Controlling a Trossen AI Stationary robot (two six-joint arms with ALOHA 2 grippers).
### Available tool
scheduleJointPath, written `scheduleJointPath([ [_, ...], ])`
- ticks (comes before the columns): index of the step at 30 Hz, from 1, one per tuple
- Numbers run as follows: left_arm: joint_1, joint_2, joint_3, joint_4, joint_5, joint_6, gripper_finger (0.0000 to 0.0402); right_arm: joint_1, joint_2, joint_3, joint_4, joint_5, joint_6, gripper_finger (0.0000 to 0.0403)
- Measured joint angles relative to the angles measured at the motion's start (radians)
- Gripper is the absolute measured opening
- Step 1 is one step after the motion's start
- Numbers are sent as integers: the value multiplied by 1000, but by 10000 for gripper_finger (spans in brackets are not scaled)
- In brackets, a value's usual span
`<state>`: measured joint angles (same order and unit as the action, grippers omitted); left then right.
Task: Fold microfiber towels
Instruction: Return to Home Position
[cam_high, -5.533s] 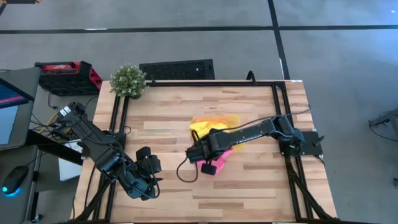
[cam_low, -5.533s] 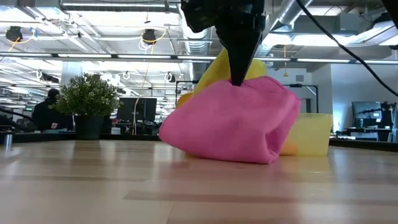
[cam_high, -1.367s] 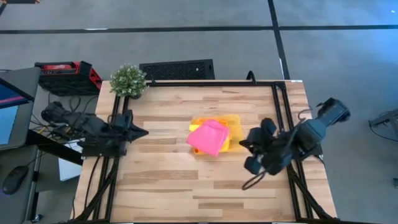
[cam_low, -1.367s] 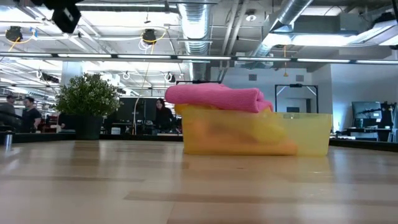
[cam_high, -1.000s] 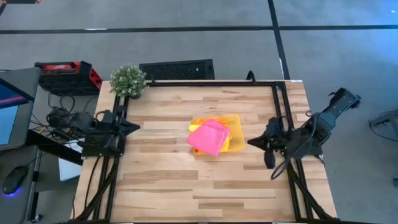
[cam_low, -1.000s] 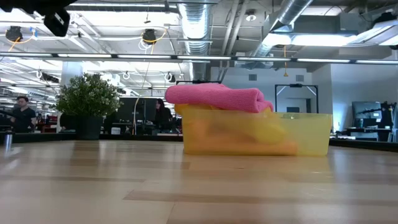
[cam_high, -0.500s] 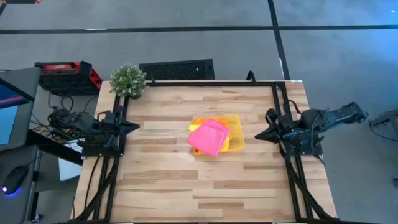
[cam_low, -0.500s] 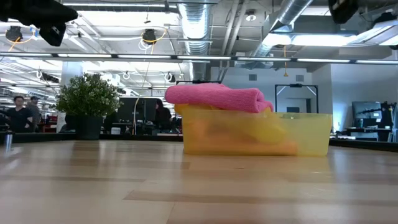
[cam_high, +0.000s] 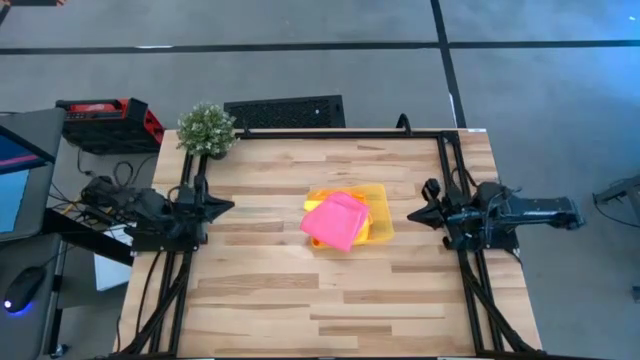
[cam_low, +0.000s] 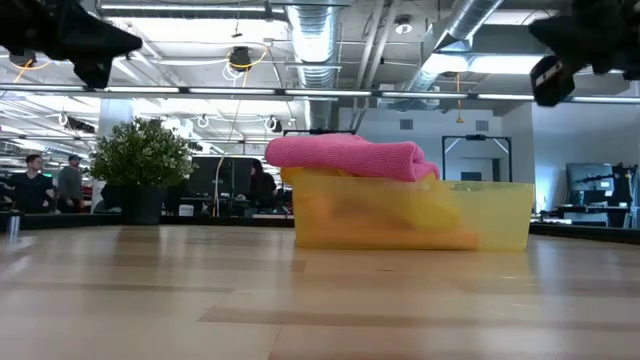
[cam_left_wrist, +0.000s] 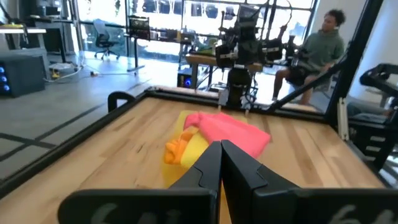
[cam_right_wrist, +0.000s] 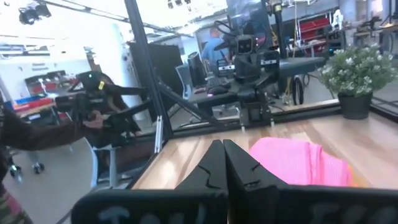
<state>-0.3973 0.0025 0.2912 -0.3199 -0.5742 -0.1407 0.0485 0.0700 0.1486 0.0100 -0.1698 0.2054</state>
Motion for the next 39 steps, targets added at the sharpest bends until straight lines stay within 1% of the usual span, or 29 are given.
scheduleJointPath([
  [7,0,0,-124,105,-12,-12,0,-67,-68,-139,85,-78,45,2],
  [11,0,0,-170,111,-47,-24,0,-93,-59,-142,52,-92,55,2],
  [14,0,0,-205,132,-82,-24,0,-105,-59,-142,51,-96,34,2],
  [19,0,0,-211,163,-98,39,0,-102,-58,-142,44,-95,0,2],
  [20,0,-1,-212,166,-118,49,0,-101,-58,-142,44,-94,-1,3],
  [24,0,2,-212,162,-173,23,0,-105,-57,-142,43,-70,-91,23],
  [27,0,2,-212,161,-174,12,0,-105,-57,-142,43,-66,-157,43],
  [30,0,2,-212,160,-171,13,0,-105,-57,-142,43,-65,-178,55],
  [39,0,2,-213,158,-168,13,0,-105,-57,-142,42,-65,-180,58],
])
